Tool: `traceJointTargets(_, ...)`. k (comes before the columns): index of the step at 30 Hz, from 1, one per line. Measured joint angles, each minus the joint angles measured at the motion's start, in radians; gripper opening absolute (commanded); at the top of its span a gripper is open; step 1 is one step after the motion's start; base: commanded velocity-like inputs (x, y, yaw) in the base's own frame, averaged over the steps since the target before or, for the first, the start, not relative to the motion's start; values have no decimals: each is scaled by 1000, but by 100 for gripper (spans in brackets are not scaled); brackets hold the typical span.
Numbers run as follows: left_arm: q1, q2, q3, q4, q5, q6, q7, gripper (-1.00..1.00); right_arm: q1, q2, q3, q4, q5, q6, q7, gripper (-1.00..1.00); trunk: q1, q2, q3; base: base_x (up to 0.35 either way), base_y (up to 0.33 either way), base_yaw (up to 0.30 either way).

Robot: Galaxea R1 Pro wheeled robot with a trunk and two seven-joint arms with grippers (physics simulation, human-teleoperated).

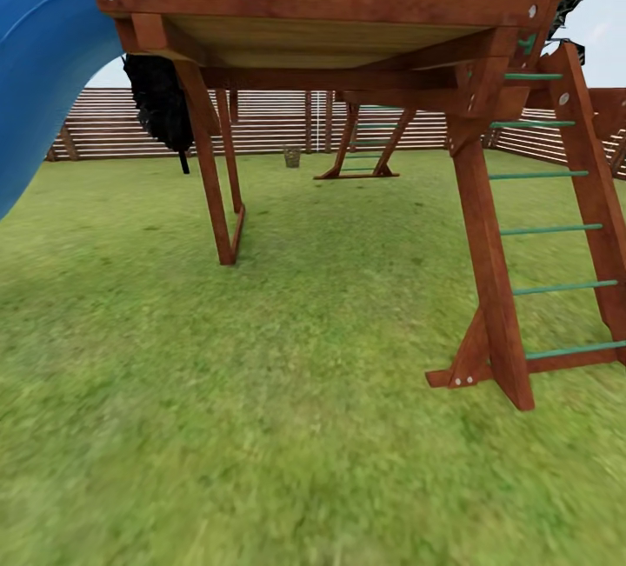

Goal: Take the three Easter eggs out of the wicker basket on the lawn in the garden, then place them on the lawn next to a single tree (choose any tree) so that all three eggs are next to the same tree and none are left in the basket.

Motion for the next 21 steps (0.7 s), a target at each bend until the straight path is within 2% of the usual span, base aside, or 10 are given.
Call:
traceJointTargets(9, -8, -50, 53, -50, 46, 5, 9, 100, -52, 0, 2, -45, 1, -1, 2, 100, 35, -63, -28, 0, 0, 0)
traceJointTargets(14, -9, -51, 83, -70, 72, 7, 10, 100, -66, 2, 2, -44, 1, -1, 2, 100, 54, -98, -44, 0, 0, 0)
traceJointTargets(20, -9, -51, 83, -70, 106, 7, 10, 100, -66, 2, 2, -44, 1, -1, 2, 100, 77, -140, -63, 0, 0, 0)
traceJointTargets(21, -9, -50, 82, -70, 207, 6, 10, 100, -66, 2, 2, -44, 1, -1, 2, 100, 81, -147, -66, 0, 0, 0)
